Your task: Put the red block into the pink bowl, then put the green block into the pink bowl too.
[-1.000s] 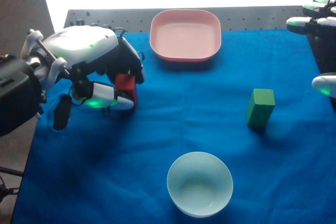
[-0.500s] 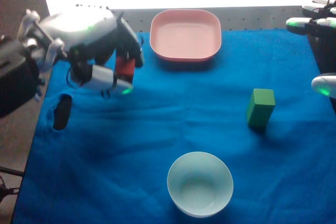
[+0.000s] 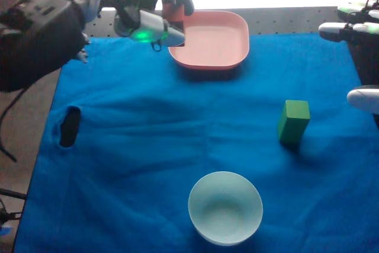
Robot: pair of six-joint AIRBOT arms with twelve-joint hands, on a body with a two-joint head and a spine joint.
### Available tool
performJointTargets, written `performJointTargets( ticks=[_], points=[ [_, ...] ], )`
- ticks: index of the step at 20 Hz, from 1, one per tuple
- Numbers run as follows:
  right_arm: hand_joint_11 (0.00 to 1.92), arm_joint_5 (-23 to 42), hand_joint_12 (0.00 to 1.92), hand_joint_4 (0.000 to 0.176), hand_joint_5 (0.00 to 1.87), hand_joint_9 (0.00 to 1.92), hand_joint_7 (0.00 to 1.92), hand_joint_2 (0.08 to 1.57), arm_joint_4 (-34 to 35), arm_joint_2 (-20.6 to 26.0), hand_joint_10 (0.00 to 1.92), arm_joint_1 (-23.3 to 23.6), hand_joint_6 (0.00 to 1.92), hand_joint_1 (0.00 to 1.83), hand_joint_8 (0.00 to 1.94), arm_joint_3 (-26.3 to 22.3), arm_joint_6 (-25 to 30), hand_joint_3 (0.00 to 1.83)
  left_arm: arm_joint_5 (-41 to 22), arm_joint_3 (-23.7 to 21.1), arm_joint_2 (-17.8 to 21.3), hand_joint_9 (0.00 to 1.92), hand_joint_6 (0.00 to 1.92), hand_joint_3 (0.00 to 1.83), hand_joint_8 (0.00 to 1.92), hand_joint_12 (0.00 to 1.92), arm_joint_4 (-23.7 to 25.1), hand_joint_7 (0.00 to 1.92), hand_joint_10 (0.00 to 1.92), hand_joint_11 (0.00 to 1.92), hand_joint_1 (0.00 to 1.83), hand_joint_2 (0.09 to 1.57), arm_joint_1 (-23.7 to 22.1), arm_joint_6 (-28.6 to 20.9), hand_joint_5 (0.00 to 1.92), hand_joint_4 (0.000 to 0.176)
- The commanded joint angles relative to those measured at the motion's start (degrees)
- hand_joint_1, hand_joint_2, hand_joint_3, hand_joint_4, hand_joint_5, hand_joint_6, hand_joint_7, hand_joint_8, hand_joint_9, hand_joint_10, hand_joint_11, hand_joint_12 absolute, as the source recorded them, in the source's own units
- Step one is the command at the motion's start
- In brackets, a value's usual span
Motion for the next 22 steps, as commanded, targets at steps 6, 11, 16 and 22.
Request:
performJointTargets(
  ticks=[6,11,16,22],
  points=[
    [0.04,6.7,0.02,0.168,0.28,0.05,0.12,1.14,2.1,-0.9,0.0,1.0,0.01,0.32,0.01,1.0,0.3,0.01,-1.3,6.0,-5.6,0.85,0.01,0.0,0.09,1.58,-1.6,0.98,0.84,0.66,0.95,0.92,-2.5,-0.2,0.85,0.0],
    [0.03,6.7,0.01,0.171,0.27,0.05,0.13,1.16,2.0,-1.1,0.0,1.1,0.0,0.28,0.0,1.1,0.6,0.01,-0.4,6.4,-5.9,0.48,0.0,0.0,0.0,0.95,-1.5,0.44,0.03,0.09,0.87,0.88,-2.6,-0.2,0.44,0.097],
    [0.03,6.7,0.02,0.175,0.26,0.04,0.13,1.15,1.5,-1.1,0.0,1.1,0.0,0.32,0.0,1.1,2.1,0.0,-4.9,-1.5,1.4,0.14,0.0,0.0,0.0,0.33,0.0,0.2,0.01,0.0,0.74,0.87,-0.9,2.2,0.25,0.168],
    [0.05,6.8,0.03,0.176,0.26,0.07,0.16,1.08,-3.5,-0.9,0.0,2.4,0.0,0.48,0.0,1.0,6.2,0.0,-18.2,-16.7,14.7,0.12,0.0,0.0,0.0,0.42,0.3,0.15,0.0,0.0,0.82,0.9,10.7,2.2,0.22,0.112]
  ],
)
